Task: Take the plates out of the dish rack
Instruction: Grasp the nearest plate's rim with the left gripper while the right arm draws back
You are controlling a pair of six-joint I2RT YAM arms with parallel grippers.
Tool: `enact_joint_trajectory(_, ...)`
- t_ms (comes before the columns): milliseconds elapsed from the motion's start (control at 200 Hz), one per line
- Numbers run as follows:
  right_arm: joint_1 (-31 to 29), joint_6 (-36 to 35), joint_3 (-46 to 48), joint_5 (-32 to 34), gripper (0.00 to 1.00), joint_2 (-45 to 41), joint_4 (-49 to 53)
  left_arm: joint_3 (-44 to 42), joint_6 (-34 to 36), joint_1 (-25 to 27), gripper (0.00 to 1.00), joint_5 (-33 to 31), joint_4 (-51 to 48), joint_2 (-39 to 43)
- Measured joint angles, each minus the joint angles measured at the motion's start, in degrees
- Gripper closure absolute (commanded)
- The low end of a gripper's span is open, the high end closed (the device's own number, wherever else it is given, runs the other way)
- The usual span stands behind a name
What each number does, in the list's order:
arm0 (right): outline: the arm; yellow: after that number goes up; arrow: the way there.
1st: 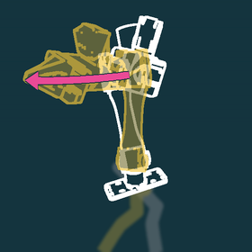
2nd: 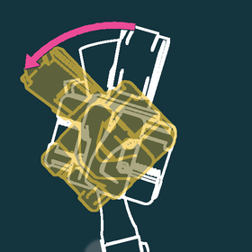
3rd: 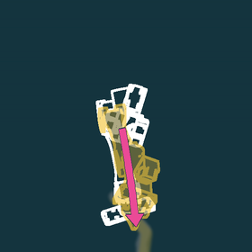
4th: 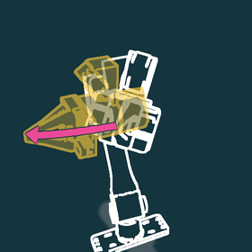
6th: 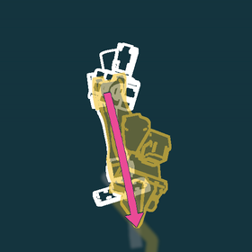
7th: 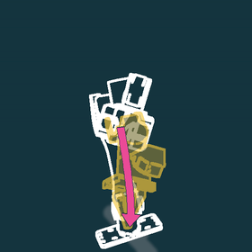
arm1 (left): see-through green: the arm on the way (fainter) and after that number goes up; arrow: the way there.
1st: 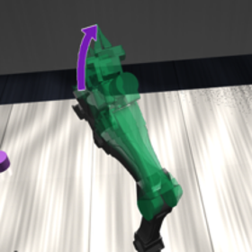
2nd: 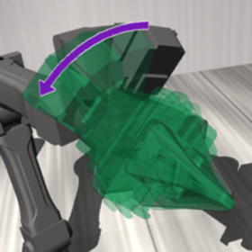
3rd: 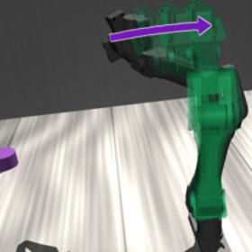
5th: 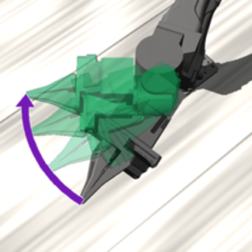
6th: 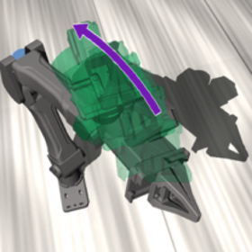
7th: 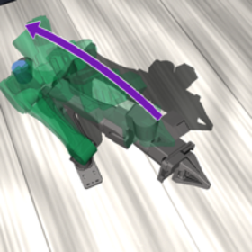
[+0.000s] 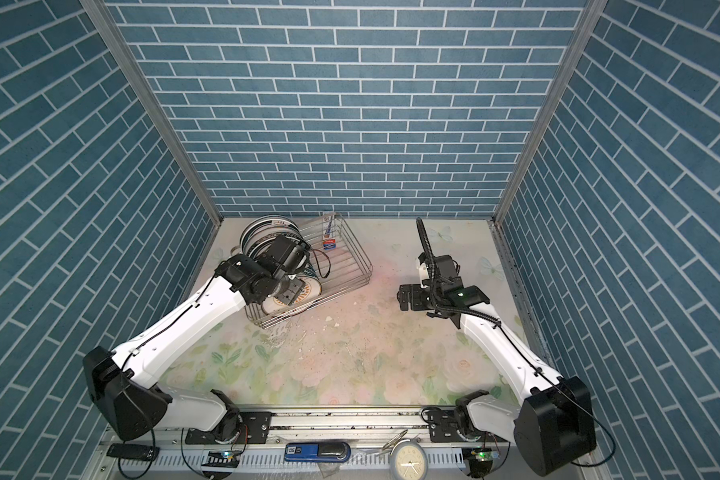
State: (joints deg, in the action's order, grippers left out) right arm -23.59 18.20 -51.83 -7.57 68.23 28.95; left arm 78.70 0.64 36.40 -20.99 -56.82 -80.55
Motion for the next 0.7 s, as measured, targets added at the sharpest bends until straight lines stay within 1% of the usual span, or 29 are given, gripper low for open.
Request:
enact_joint_trajectory(190, 0.0, 0.0, 0.5, 0.3, 0.01, 0.5, -0.7, -0.3, -0.3, 0.0, 0.44, -0.9, 0.2, -1.7)
enact_joint_trajectory(250, 0.0, 0.0, 0.5, 0.4, 0.01, 1.1, -1.0, -0.6, -0.4, 0.0, 0.44, -0.9, 0.2, -2.0)
enact_joint_trajectory(335, 0.0, 0.0, 0.5, 0.4, 0.01, 2.1, -1.2, -1.0, -0.4, 0.0, 0.48, -0.9, 0.2, -1.9)
enact_joint_trajectory(395, 0.0, 0.0, 0.5, 0.5, 0.01, 2.7, -1.2, -1.2, -0.5, 0.0, 0.54, -0.8, 0.2, -1.9)
enact_joint_trajectory(510, 0.0, 0.0, 0.5, 0.5, 0.01, 3.2, -1.4, -1.3, -0.5, -0.1, 0.62, -1.0, 0.3, -2.0)
enact_joint_trajectory(700, 0.0, 0.0, 0.5, 0.8, 0.01, 4.0, -2.0, -1.3, -0.4, -0.2, 0.68, -1.1, 0.6, -1.9)
